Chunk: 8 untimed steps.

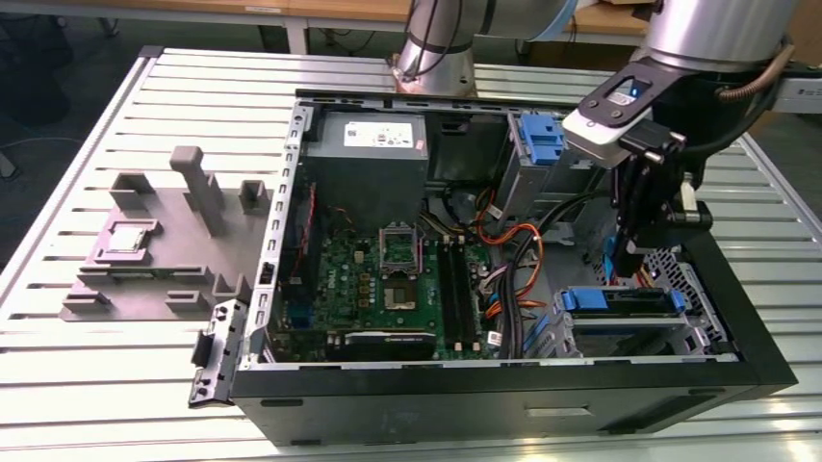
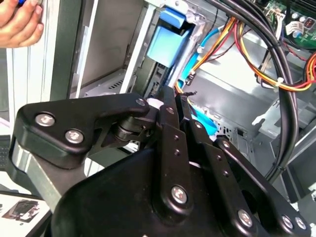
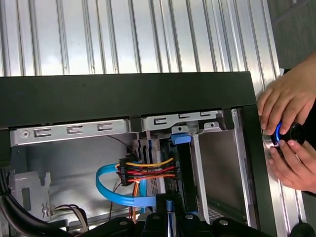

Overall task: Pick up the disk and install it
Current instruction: 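Insert the second disk wire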

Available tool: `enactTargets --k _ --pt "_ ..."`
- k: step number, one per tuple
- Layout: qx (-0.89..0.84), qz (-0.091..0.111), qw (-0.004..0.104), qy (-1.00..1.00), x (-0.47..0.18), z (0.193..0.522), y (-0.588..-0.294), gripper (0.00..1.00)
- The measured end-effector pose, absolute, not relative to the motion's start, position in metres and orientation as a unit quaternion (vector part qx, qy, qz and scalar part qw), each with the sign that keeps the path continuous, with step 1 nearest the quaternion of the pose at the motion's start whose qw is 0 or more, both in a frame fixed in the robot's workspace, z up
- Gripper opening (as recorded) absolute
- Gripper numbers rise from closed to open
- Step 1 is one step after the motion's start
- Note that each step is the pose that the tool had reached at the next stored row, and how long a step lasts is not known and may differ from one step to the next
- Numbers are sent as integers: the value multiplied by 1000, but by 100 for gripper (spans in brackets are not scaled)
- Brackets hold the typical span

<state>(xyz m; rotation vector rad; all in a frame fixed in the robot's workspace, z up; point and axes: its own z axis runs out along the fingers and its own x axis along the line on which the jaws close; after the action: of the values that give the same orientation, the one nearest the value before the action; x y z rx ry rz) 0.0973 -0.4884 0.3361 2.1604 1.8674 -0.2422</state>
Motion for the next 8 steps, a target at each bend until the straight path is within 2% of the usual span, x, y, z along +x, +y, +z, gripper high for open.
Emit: enactTargets --k 8 --pt "749 -68 129 646 97 336 -500 16"
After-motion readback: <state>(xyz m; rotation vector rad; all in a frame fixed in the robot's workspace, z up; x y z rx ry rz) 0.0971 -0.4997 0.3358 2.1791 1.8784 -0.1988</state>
